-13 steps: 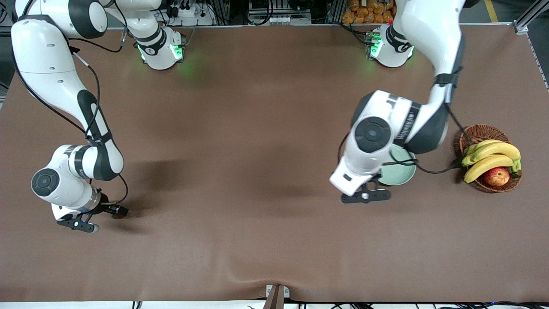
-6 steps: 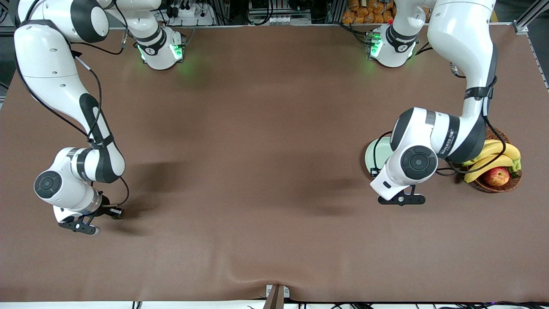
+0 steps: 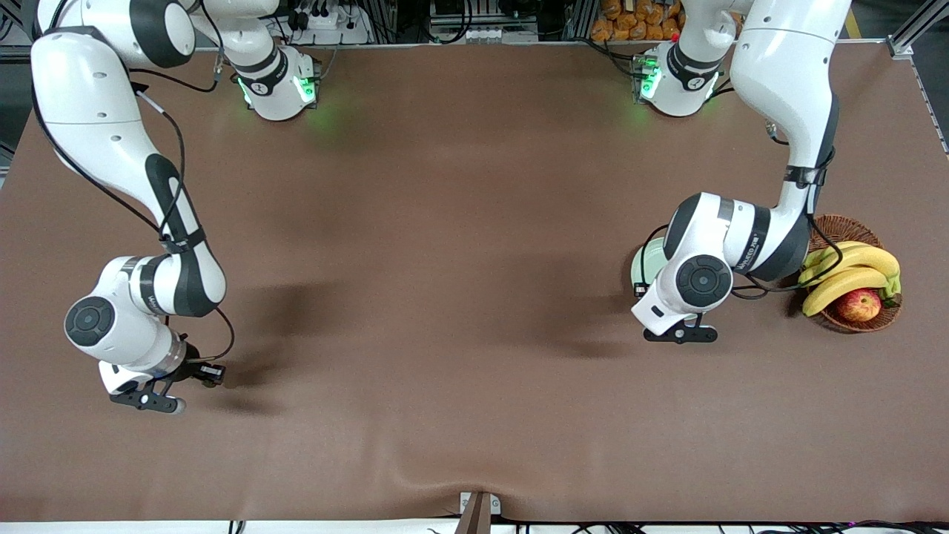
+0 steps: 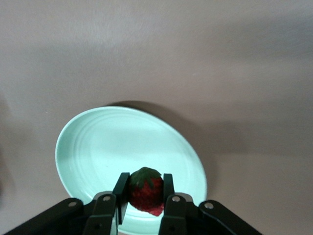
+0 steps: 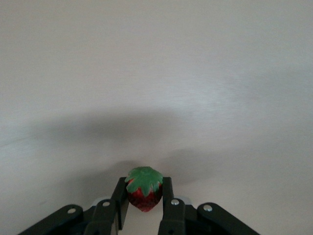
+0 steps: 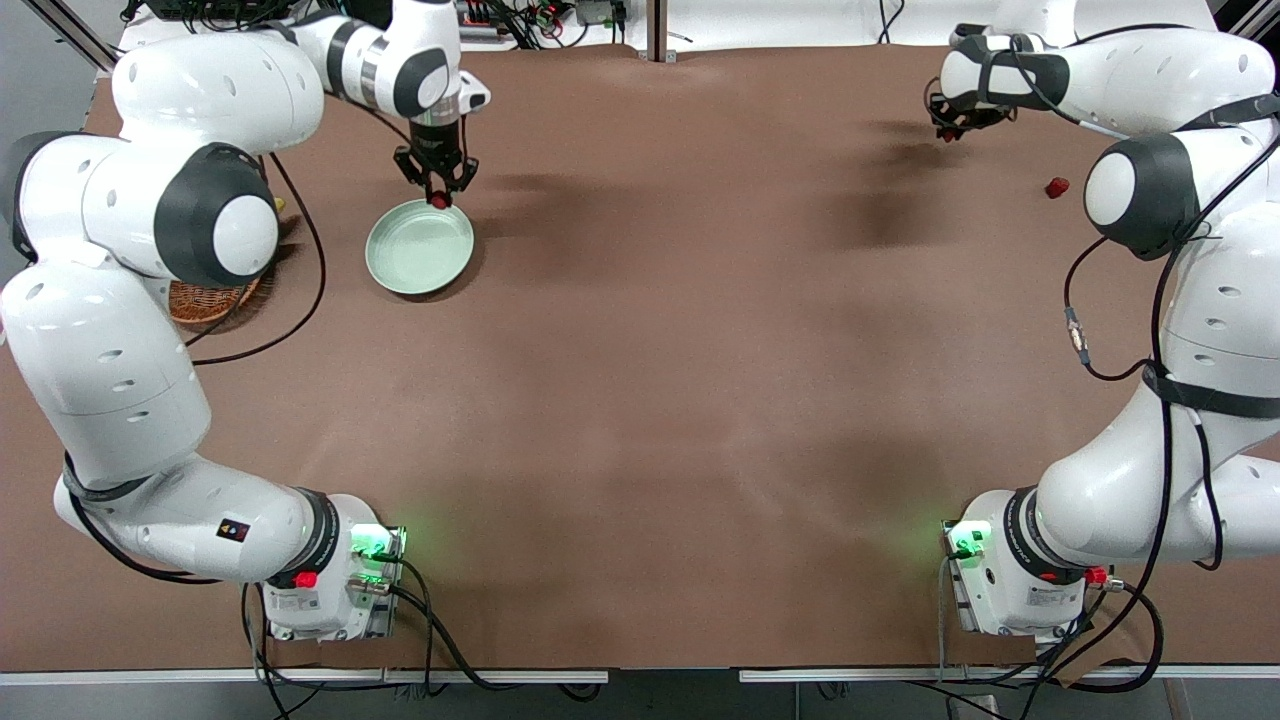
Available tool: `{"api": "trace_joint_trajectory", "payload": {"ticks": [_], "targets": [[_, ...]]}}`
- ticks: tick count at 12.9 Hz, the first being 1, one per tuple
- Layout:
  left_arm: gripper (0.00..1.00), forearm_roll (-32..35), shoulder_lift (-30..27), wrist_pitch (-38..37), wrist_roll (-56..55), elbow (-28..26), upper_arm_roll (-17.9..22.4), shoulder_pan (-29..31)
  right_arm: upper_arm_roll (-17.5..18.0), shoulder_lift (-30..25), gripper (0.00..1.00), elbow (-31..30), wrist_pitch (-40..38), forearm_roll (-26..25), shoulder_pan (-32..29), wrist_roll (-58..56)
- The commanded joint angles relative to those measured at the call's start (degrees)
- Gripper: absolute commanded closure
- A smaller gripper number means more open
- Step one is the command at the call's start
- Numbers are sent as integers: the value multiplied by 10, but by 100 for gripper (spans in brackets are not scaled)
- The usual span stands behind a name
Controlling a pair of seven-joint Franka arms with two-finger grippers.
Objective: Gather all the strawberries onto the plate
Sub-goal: 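Drop the strawberry on the plate with the left gripper while the right grasps another, then set the second strawberry mid-table with the right gripper while the left gripper returns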
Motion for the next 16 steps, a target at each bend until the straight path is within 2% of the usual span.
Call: {"api": "trace_joint_trajectory", "payload": {"ticks": [1,3,4,5,6,8,12,14,16], "targets": [[99,13,-30,62,27,-76,-5,32,0,-55,100,-9,-52,4,49,3],[92,13,-23,70,30,-79,-4,34,2,-69,100,-11,-61,9,77,3],[67,12,-24,70,31,-76,-4,34,7,-70,100,-11,-63,10,91,5],[26,12,-29,65,31,-72,-4,34,14,-74,100,-12,-64,10,105,6],[0,12,-38,60,31,-68,-3,34,19,-76,100,-11,-64,10,122,14],[0,12,-65,44,43,-48,-2,35,29,-76,100,-11,-62,10,149,36],[0,12,-70,-80,48,69,-4,32,29,-71,100,-7,-55,18,200,98],[0,12,-81,-110,49,104,-5,27,29,-71,100,-5,-54,53,213,98],[0,8,-105,-116,49,116,-6,26,29,-70,100,4,-54,74,239,99]]}}
